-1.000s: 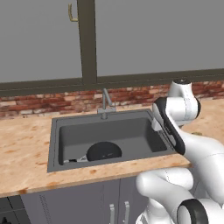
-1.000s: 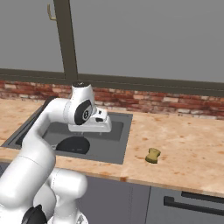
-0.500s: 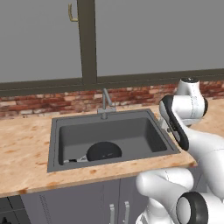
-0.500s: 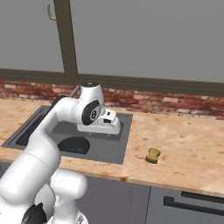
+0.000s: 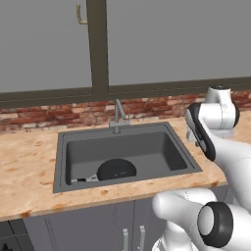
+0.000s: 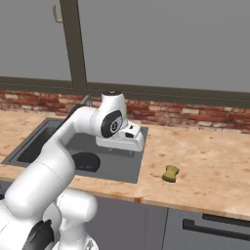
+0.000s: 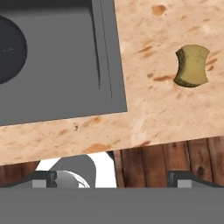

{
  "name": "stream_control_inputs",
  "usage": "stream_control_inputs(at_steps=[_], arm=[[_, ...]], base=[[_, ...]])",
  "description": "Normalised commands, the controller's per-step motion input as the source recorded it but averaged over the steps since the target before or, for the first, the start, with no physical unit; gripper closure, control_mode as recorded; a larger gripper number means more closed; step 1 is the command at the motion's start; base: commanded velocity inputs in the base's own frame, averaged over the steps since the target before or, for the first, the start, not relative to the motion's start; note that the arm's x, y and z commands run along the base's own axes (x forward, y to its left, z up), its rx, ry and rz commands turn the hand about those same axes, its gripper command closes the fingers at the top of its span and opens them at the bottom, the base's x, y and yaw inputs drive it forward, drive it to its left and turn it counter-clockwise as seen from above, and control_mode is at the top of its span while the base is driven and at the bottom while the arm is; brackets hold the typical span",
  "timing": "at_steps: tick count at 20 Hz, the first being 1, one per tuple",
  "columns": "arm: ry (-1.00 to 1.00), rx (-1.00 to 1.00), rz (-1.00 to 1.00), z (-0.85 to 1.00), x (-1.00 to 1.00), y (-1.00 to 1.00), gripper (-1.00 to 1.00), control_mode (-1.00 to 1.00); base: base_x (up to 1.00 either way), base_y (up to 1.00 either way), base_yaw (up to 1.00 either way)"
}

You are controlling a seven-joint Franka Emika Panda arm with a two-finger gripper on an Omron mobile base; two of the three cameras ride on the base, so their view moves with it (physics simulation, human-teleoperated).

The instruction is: Pick the pan and sponge and place them into the sink. Then turn on the water.

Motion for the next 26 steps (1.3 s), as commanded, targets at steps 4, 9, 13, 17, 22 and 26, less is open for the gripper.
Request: stream_control_inputs(at_steps=[4, 9, 13, 17, 22, 26], arm=[[0.04, 0.0, -0.06, -0.01, 0.0, -0.31, -1.0, -1.0], [0.03, 0.0, -0.05, -0.05, 0.0, -0.29, -1.0, -1.0], [0.03, 0.0, -0.04, -0.03, 0.0, -0.3, -1.0, -1.0], [0.04, 0.0, -0.02, -0.04, 0.0, -0.29, -1.0, -1.0], [0.03, 0.0, 0.0, -0.04, 0.02, -0.23, -1.0, -1.0], [0.02, 0.0, 0.0, -0.06, 0.05, -0.18, -1.0, -1.0]], base=[[0.0, 0.0, 0.0], [0.0, 0.0, 0.0], [0.0, 0.0, 0.0], [0.0, 0.0, 0.0], [0.0, 0.0, 0.0], [0.0, 0.0, 0.0]])
